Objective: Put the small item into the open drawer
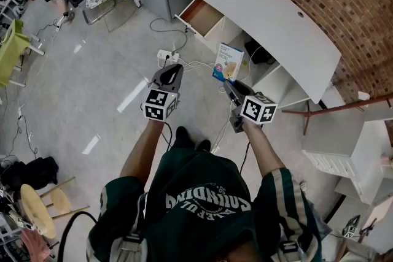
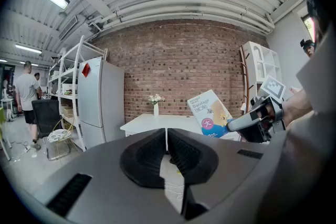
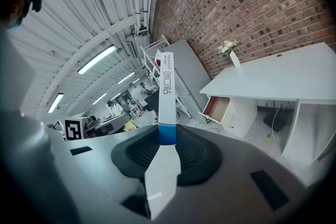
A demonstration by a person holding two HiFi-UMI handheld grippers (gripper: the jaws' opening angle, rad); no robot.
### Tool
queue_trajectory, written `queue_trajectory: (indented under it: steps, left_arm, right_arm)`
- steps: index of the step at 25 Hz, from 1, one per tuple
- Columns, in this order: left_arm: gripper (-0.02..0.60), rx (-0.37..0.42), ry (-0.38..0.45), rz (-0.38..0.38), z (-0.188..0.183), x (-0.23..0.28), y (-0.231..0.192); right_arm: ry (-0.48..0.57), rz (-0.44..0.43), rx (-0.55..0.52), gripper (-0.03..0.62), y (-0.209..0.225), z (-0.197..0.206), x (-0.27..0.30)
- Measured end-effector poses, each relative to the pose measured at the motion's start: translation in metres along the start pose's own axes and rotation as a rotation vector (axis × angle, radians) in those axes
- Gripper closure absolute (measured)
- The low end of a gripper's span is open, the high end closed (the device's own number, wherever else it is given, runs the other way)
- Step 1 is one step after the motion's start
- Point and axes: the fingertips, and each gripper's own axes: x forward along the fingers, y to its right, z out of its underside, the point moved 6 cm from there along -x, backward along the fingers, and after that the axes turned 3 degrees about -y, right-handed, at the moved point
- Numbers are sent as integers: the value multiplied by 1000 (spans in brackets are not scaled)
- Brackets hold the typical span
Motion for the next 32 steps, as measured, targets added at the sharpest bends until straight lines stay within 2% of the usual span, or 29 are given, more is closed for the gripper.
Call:
queue_trajectory:
  steps: [5,12,32]
  left_arm:
    - [557,-8,-2,-1,3,-1,-2]
    - [557,-33,0,-11,4,-2,-5]
    - [557,-40,-11,-19,11,-11,8]
  right_arm:
    - [45,5,-14,484,-1,-3,-2]
    - [39,-19,-5,484,-4,-2,1]
    - [10,-41,-12,484,-9,7,-2]
